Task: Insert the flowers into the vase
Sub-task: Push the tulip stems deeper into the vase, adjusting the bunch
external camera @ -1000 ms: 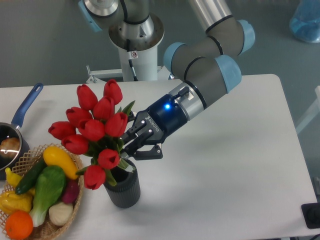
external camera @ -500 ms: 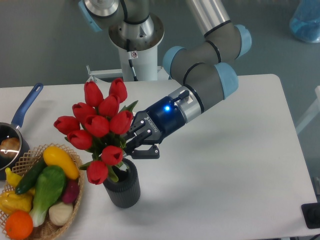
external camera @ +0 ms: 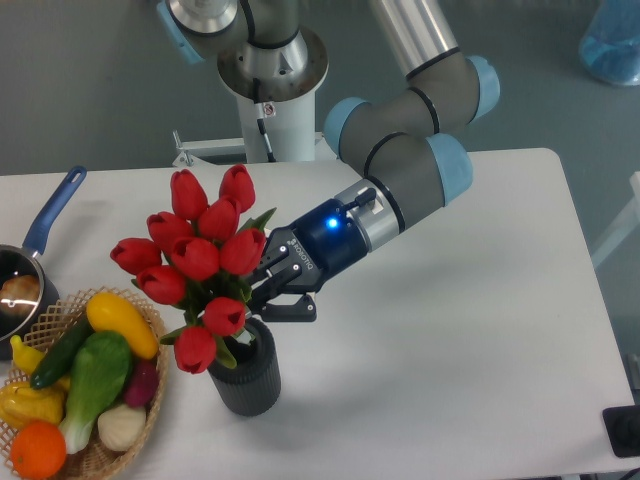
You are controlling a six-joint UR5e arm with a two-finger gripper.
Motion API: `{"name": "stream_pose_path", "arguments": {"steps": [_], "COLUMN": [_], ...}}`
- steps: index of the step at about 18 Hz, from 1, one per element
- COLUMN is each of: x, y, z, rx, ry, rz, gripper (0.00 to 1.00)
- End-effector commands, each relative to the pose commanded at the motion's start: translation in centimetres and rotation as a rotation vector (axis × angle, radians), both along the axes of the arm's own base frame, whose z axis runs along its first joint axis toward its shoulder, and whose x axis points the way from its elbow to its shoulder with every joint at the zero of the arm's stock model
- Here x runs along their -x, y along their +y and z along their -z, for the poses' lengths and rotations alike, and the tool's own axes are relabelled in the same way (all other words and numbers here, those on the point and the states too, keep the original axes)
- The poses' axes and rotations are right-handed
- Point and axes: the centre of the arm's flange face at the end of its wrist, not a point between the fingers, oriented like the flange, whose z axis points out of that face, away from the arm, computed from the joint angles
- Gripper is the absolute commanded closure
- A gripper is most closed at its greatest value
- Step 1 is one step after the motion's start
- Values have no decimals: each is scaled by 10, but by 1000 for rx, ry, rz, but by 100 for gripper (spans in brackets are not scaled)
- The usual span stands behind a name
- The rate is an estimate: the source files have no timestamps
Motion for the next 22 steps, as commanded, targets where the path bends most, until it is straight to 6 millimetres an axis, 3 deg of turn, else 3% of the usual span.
{"name": "stream_pose_path", "arguments": {"steps": [7,12,22], "x": [-3,-10,-5], "y": [2,-9,-6], "z": [12,37,51], "rx": [8,19,17], "ry": [-11,-26,-33], "rz": [7,1,3], "gripper": [78,78,77]}}
